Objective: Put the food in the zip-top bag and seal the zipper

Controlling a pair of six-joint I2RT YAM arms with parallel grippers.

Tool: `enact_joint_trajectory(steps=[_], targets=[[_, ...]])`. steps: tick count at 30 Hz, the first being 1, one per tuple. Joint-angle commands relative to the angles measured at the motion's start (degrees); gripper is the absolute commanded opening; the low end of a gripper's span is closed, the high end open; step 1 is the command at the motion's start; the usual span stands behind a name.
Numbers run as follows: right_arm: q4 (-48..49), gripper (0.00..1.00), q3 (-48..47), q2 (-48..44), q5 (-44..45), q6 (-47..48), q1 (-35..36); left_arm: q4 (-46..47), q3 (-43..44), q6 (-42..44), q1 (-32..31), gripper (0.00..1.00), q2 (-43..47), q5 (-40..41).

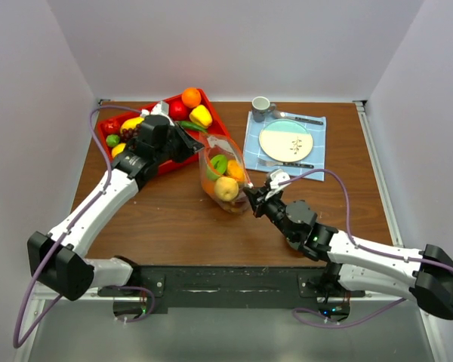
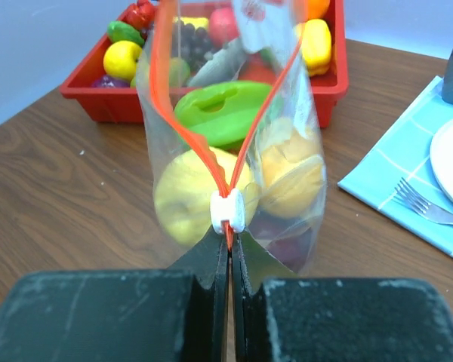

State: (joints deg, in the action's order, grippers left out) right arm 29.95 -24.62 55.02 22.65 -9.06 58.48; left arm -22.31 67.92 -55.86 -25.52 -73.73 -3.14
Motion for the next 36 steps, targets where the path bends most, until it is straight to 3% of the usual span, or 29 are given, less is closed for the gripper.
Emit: enact_joint_trajectory(steps=[1, 4, 8, 12, 16, 20, 27, 36], targets=[[-1.38, 0.00, -1.57, -2.73, 0.64, -1.13, 0.23, 2.09, 2.12, 13.55, 0.29, 0.28, 3.77, -0.55], [-4.89, 0.00, -2.36, -3.52, -1.64, -1.05, 0.32, 1.13, 6.15, 27.25, -0.06, 0.47, 4.13, -2.83], [-11.04, 0.00, -4.82, -5.10, -3.49, -0.96, 0.14, 3.48, 9.42, 45.63, -1.37, 0.52, 5.87, -12.39], [-17.64, 0.00, -8.15, -7.38, -6.74, 0.09, 0.06, 2.54, 12.05, 61.79, -2.08, 0.53, 5.27, -27.34], [-23.87, 0.00, -12.37, -8.53, -9.73, 1.32, 0.14, -2.21, 17.41, 67.01, -2.43, 0.46, 1.93, -37.17], [-27.22, 0.00, -14.66, -9.76, -12.10, 1.94, 0.14, -2.92, 16.90, 68.51, -4.09, 0.42, 0.08, -44.22], [-31.97, 0.00, -17.91, -10.81, -15.71, 1.76, 0.14, -3.27, 15.49, 70.53, -9.11, 0.41, -0.71, -47.05], [-41.99, 0.00, -26.43, -12.13, -20.10, 2.29, 0.06, -5.37, 17.85, 72.54, -11.48, 0.40, -0.71, -58.12]])
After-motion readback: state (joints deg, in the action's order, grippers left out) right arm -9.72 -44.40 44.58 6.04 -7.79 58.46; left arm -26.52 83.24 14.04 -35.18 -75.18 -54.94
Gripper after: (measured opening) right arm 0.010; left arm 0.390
